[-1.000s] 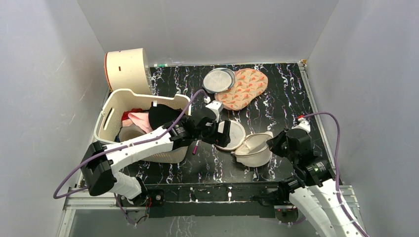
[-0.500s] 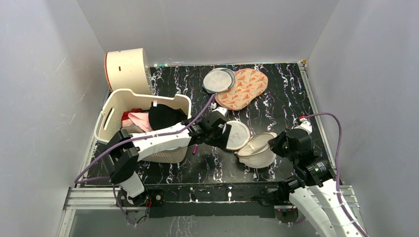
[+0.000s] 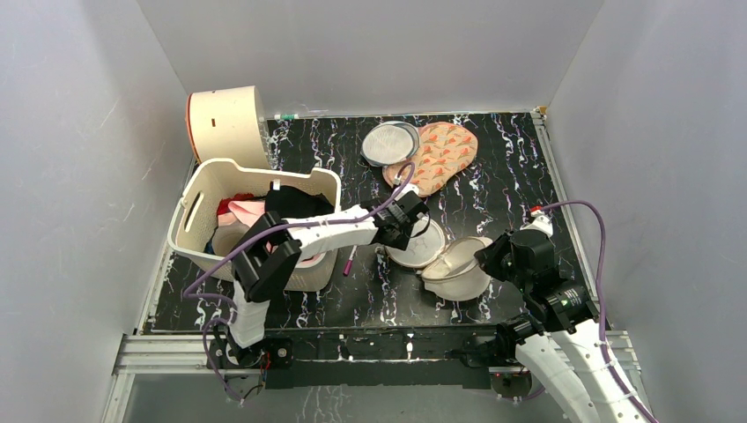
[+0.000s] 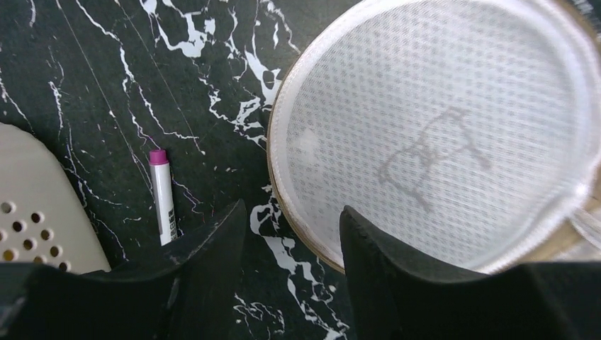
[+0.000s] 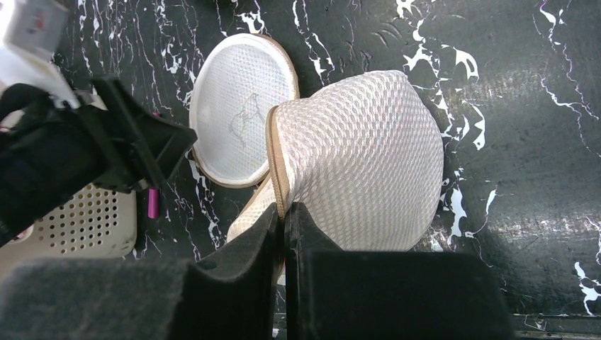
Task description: Unzip the laundry bag and remove the bra
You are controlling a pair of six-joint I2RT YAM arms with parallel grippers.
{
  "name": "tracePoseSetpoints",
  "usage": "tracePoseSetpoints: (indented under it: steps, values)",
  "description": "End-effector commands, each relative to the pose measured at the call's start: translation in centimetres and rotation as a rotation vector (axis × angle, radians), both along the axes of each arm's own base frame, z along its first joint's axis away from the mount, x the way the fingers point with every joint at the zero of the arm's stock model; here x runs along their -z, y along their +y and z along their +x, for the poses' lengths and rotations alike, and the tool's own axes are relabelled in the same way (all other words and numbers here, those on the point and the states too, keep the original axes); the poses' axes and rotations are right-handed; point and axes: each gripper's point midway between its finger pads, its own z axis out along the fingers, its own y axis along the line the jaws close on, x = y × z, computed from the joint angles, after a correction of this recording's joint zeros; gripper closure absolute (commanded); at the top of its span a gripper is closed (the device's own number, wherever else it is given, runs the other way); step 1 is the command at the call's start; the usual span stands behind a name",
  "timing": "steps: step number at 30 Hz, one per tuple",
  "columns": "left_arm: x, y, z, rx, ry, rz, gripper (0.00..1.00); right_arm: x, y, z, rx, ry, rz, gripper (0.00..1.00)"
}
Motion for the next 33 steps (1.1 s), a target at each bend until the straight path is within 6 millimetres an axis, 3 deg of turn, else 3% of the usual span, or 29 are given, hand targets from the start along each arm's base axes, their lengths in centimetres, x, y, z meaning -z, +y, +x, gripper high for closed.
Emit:
tracePoseSetpoints:
  steps: [1,5,12,14,20,24,27,33]
  values:
    - [-0.1,0.8,1.8,-0.025,-0.026,0.033,0.51,-2.3,0.7,1.0,-0.027,-0.085,0.024,0.95]
    - [1.3,0.0,2.1,-0.004,0.006,0.014,0.47,-2.2,0.9,1.0,-0.034,-0.086,0.030,0.95]
    - [4.3,0.5,2.0,-0.001,0.049,0.063,0.36,-2.1,1.0,1.0,-0.044,-0.084,0.031,0.95]
    - [5.2,0.3,1.6,0.009,0.071,0.050,0.42,-2.1,1.0,1.0,-0.043,-0.084,0.031,0.95]
    - [6.4,0.4,0.9,0.011,0.099,0.039,0.76,-2.1,1.1,0.9,-0.052,-0.083,0.033,0.94]
    - [5.2,0.6,1.3,0.015,0.070,0.049,1.00,-2.0,1.3,0.9,-0.059,-0.080,0.036,0.92]
    - [2.8,0.7,2.1,0.020,0.019,0.051,1.00,-2.1,1.6,0.9,-0.078,-0.083,0.041,0.85]
    - [-3.8,0.4,3.0,0.038,-0.100,-0.042,1.00,-2.1,2.0,0.9,-0.102,-0.084,0.049,0.79]
